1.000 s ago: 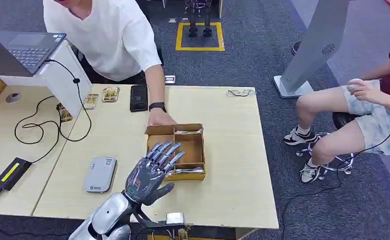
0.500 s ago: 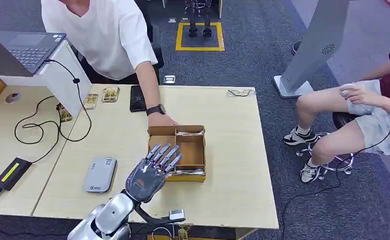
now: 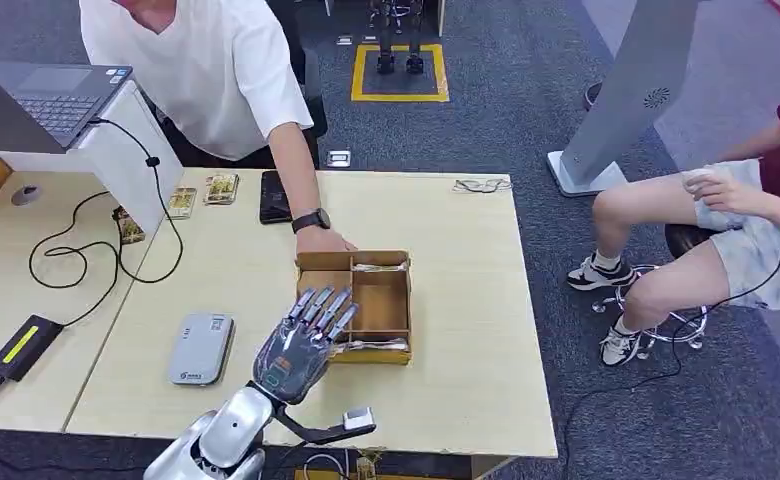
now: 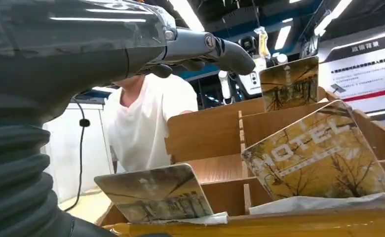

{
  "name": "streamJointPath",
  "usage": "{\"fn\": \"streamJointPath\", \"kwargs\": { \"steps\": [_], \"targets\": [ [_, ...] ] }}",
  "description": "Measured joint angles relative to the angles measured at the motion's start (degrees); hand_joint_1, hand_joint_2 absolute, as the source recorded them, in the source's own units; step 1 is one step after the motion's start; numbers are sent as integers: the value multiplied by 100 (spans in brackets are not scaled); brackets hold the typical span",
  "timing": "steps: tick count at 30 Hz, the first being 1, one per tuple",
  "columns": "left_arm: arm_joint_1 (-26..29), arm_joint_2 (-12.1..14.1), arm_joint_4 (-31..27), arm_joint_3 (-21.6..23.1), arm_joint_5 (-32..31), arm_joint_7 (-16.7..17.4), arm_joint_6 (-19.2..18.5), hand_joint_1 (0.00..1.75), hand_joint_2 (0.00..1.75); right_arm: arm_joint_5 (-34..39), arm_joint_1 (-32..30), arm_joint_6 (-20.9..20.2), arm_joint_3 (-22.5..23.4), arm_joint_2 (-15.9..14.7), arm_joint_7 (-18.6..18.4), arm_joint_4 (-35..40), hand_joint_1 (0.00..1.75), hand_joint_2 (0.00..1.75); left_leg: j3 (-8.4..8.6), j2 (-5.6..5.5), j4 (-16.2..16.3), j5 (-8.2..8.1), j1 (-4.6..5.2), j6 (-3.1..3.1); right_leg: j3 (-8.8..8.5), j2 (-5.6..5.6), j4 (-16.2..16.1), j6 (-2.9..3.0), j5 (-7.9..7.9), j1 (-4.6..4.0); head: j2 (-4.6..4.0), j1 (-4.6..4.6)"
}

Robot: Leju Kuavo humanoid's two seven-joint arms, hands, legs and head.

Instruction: Pass the card to the sensor for recognition and then transmit it.

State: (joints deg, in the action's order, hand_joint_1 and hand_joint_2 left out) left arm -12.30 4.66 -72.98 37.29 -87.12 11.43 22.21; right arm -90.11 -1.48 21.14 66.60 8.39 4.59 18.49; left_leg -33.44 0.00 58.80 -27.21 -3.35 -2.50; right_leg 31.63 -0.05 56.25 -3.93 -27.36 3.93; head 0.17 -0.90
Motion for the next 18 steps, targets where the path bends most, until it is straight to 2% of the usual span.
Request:
{"fn": "streamJointPath", "kwargs": {
  "steps": [9,12,13,14,18],
  "targets": [
    [6,-46,63,-7,11,275,-52,0,175,2,-6,0,2,0,-20,4,0,175,-1,0,0,0,0,0,0,0,0,0,0,0,0,0],
    [11,-52,61,-42,35,273,-70,0,175,2,-18,-22,7,11,-19,37,0,175,-1,0,0,0,0,0,0,0,0,0,0,0,0,2],
    [12,-50,61,-48,44,258,-77,5,175,0,-22,-24,7,13,-19,50,0,175,-1,0,0,0,0,0,0,-1,0,0,0,0,0,0],
    [12,-50,61,-57,63,210,-103,175,175,0,-23,-26,9,15,-19,59,0,175,-1,0,0,0,0,0,0,-1,0,0,0,0,0,2],
    [21,-50,61,-72,424,-116,-103,175,175,2,-26,-39,9,20,-20,85,0,175,-1,0,0,0,0,0,0,-1,0,0,0,0,0,2]
  ]
}}
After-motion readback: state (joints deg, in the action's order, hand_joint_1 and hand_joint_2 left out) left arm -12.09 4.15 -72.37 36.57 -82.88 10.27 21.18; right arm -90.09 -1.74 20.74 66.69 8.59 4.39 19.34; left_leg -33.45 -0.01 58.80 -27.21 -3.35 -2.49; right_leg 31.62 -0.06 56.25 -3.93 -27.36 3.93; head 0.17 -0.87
